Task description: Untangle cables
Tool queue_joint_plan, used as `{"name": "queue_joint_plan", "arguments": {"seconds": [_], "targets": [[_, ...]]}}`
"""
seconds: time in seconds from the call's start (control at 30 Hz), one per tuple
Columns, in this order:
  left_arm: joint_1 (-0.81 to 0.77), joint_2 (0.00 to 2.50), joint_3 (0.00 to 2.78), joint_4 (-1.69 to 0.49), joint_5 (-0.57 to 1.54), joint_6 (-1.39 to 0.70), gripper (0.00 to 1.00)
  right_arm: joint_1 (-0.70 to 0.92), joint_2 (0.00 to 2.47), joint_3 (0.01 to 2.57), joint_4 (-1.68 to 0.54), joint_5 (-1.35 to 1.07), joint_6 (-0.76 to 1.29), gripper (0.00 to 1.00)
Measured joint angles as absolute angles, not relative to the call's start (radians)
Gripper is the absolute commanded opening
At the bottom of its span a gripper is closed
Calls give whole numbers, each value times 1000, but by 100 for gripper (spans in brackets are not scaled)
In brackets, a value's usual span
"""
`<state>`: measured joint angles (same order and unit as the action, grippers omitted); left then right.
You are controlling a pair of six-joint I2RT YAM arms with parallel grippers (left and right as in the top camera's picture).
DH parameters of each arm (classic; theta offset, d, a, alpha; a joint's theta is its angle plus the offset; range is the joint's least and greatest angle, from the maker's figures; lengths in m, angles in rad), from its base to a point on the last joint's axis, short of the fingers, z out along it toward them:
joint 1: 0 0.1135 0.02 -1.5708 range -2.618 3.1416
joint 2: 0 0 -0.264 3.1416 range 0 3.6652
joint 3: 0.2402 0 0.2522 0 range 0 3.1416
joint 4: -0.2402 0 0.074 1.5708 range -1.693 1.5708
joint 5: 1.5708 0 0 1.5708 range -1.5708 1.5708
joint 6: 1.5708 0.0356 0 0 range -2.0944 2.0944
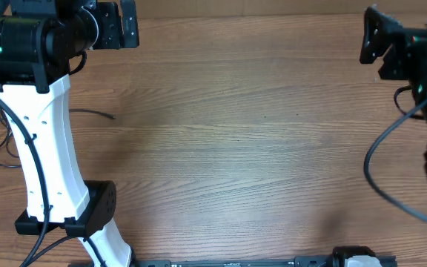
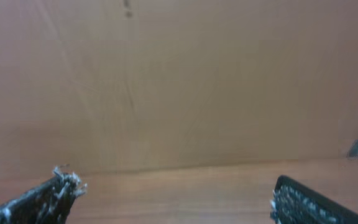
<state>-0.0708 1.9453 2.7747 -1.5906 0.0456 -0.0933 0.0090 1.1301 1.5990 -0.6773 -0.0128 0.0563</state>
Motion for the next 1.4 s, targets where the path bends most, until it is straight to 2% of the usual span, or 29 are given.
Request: {"name": "queue_joint_plan", "arguments": {"seconds": [0.3,0.47,0.67,1.23,1.4], "targets": [[-71,1947,2775,-1590,46,-94,100,-52,786,968,-362,7,-5,100],[-71,1947,2775,-1591,49,-94,100,-52,526,624,-112,9,-10,100],[-71,1947,2775,-1591,49,-94,100,-52,291,355,43,13,33,100],[-71,1947,2775,-1591,49,-94,100,-52,47,56,68,15,133,100],[-71,1947,2775,-1591,49,-94,100,-52,18,19,-89,14,162,100]]}}
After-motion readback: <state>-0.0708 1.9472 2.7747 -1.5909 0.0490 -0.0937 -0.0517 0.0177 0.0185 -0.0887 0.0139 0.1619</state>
